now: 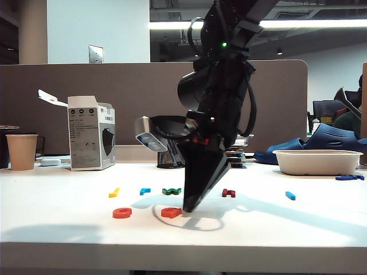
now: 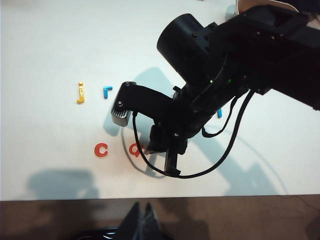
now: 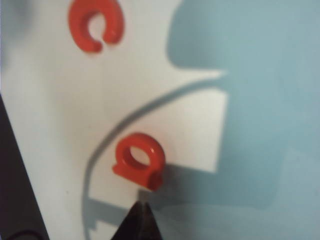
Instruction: Select the appropriate letters from the row of letter magnets placed on the table to arrange into the word "car".
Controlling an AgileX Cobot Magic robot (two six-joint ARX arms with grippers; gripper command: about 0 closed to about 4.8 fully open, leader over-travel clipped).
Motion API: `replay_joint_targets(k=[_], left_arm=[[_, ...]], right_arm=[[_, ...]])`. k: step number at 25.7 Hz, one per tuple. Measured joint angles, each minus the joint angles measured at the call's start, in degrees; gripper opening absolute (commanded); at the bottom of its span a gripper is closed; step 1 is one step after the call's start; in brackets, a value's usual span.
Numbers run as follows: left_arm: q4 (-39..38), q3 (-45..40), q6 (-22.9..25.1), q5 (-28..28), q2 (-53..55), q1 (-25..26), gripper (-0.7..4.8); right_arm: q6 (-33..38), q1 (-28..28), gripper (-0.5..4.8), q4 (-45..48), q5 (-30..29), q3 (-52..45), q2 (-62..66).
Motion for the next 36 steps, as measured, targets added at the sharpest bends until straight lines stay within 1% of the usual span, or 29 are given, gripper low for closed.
replay_joint_targets(k=[2,26,27,30,36], left_arm=[[0.0,0.0,0.0,0.0,0.0,0.0,-0.05],[0.0,0.0,0.0,0.0,0.0,0.0,-0.05],[0.0,0.0,0.0,0.0,0.0,0.0,-0.05],[0.0,0.0,0.0,0.0,0.0,0.0,-0.05],[0.0,0.0,0.0,0.0,0.0,0.0,-0.05]], right_arm=[[0.0,0.1,-0.04,0.8,-1.1,0.0,0.0],[0.0,0.0,-0.04,2.6,-1.2,0.0,0.7],[0.0,0.0,-0.03,2.5,-1.1,0.0,0.7],[0.0,-0.5,-0.02,1.9,3.8,0.3,0.3],[0.0,-1.9,-0.01,1.9,5.0,0.3,-0.1]])
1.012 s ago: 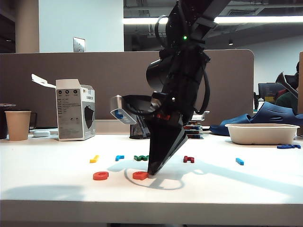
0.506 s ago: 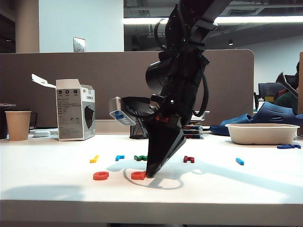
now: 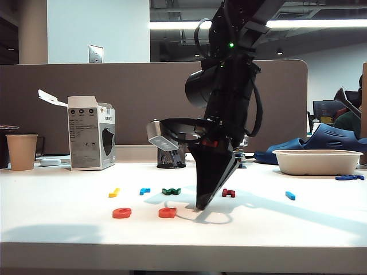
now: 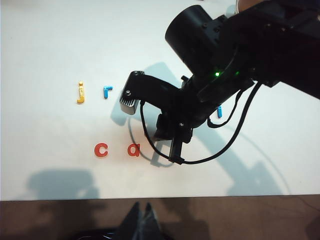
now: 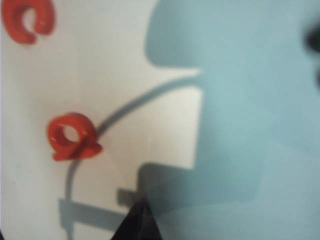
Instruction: Select the appropriate letters from the row of letter magnets placed on the table to arrange into the word "car".
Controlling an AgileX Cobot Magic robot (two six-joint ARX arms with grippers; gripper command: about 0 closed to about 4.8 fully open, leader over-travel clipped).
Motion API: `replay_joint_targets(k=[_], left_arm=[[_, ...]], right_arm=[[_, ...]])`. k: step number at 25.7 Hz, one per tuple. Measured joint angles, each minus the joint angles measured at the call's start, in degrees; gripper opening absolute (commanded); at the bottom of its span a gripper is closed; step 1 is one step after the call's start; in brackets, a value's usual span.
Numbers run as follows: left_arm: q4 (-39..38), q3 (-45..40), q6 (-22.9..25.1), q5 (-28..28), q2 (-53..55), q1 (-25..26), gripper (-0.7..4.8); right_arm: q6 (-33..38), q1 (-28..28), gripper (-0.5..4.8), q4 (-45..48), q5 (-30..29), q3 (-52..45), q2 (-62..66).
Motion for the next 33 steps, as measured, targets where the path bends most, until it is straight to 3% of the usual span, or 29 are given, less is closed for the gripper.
replay_joint_targets(k=[11,15,19,23,33], left_arm=[[0.0,0.0,0.0,0.0,0.0,0.0,-0.05],[0.0,0.0,0.0,0.0,0.0,0.0,-0.05],[0.0,0.0,0.0,0.0,0.0,0.0,-0.05],[0.0,0.0,0.0,0.0,0.0,0.0,-0.05],[0.0,0.0,0.0,0.0,0.0,0.0,-0.05]], right_arm=[[-0.2,0.2,0.0,0.8,1.3,8.7,0.2],[0.0,0.3,0.52,2.7,1.3,12.2,0.2],[-0.4,0.3,0.55,5.3,0.1,12.8,0.2],[6.8,0.5,0.55,5.9,-2.0,12.8,0.2],[33.7,1.5,0.55,15.2,-0.7,12.8,0.2]])
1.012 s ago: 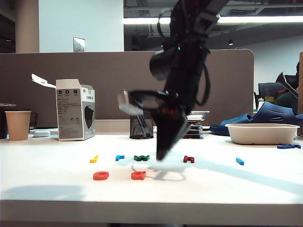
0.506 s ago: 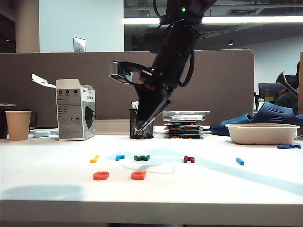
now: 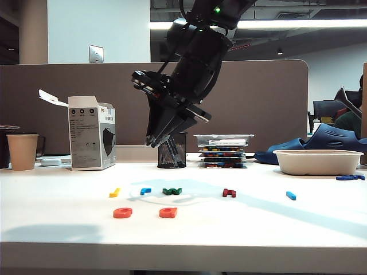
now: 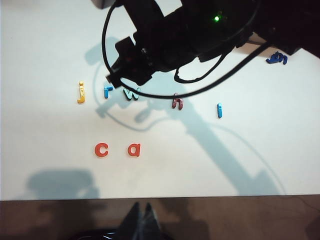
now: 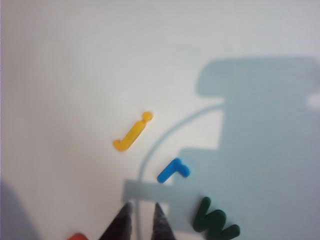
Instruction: Select the appropriate letters from the row of letter magnets placed on the table to arrange into the word "car".
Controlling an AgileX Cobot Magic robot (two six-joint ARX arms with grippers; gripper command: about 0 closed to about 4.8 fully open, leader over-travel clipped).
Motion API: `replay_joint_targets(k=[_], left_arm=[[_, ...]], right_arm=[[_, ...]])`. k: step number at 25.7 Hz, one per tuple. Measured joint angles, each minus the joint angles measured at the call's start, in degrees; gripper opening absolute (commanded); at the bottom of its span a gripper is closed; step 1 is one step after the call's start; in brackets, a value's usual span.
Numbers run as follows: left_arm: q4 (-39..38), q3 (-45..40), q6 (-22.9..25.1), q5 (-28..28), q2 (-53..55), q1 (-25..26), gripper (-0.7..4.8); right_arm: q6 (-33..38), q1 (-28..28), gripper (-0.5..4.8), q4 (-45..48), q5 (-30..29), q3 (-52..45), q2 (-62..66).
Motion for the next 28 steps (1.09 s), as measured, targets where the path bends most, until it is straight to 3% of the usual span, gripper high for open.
replay_joint_targets(k=[7,12,15,28], left_arm=[[0.0,0.0,0.0,0.0,0.0,0.0,-0.05],[0.0,0.0,0.0,0.0,0.0,0.0,-0.05],[0.0,0.0,0.0,0.0,0.0,0.0,-0.05],[0.0,0.0,0.0,0.0,0.0,0.0,-0.05]], right_arm=[[10.1,1.9,0.78,1.0,8.1,0.0,0.4],[16.7,5.8,1.75,1.1,14.9,-0.2,1.3],[19.1,6.9,1.92,1.7,20.9,-0.2,1.3],[24.5,8.2,1.93,1.0,22.6,-0.2,3.2]])
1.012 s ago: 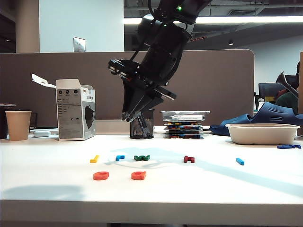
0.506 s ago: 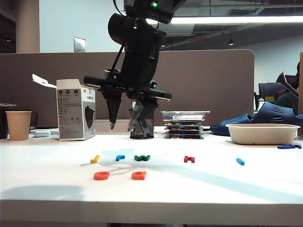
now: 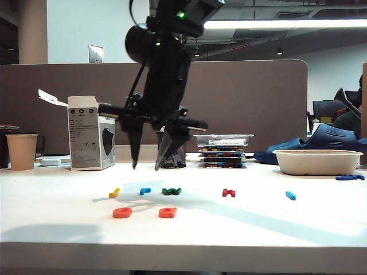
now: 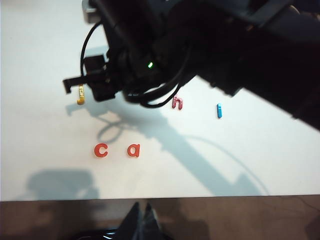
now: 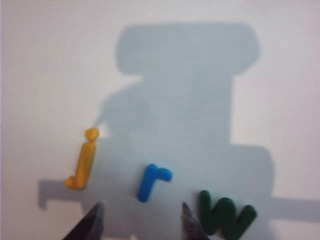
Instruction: Select the appropriate letters from the row of letter magnets placed on the table to arrange into the word "car".
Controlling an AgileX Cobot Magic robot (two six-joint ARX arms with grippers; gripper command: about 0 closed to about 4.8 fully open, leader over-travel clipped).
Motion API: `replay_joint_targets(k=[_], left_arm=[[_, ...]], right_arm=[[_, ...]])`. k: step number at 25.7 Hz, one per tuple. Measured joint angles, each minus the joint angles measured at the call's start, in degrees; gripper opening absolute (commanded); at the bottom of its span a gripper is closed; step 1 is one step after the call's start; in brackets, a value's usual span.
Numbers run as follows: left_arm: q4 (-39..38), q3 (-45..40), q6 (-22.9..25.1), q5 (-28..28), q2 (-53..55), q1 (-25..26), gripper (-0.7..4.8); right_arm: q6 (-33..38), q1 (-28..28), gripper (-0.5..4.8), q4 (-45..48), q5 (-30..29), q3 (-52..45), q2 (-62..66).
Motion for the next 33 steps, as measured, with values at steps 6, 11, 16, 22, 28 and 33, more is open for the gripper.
replay_joint_targets(k=[6,11,16,22,28,33], left_arm=[[0.0,0.0,0.0,0.0,0.0,0.0,-0.05],[0.0,0.0,0.0,0.0,0.0,0.0,-0.05],[0.0,0.0,0.0,0.0,0.0,0.0,-0.05],[0.0,0.0,0.0,0.0,0.0,0.0,-0.05],[0.0,0.0,0.0,0.0,0.0,0.0,-0.05],[0.0,0.0,0.0,0.0,0.0,0.0,-0.05]], right_arm=[[1.0,0.8,1.93,0.0,0.0,0.0,1.9],[2.7,0.7,1.93,-0.4,0.0,-0.1,3.0],[3.0,0.7,1.93,0.9,0.0,-0.1,3.1],[3.0,0.7,1.89,0.9,0.0,-0.1,3.6],[3.1,0.7,1.89,2.4,-0.1,-0.1,3.6],[3.1,0.7,1.89,2.8,-0.1,-0.1,3.6]])
